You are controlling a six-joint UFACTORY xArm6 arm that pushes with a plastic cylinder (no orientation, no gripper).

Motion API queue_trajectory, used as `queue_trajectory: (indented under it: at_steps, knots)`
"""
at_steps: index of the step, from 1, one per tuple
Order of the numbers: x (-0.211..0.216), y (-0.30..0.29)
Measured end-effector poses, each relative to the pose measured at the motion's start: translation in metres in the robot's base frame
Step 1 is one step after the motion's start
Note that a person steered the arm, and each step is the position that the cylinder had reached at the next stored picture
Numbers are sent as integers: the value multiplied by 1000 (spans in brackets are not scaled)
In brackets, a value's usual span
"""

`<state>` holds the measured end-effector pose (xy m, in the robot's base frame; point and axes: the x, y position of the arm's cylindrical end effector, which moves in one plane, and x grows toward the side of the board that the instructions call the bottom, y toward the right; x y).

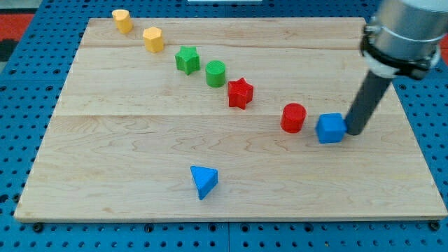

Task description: Push the blue cube along with red circle to the red star

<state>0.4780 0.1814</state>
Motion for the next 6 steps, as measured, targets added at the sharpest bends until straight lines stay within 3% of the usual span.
queue_trajectory:
  at_steps: [1,2,6]
  knots:
    - [17,-55]
    - [21,-68]
    - [10,-68]
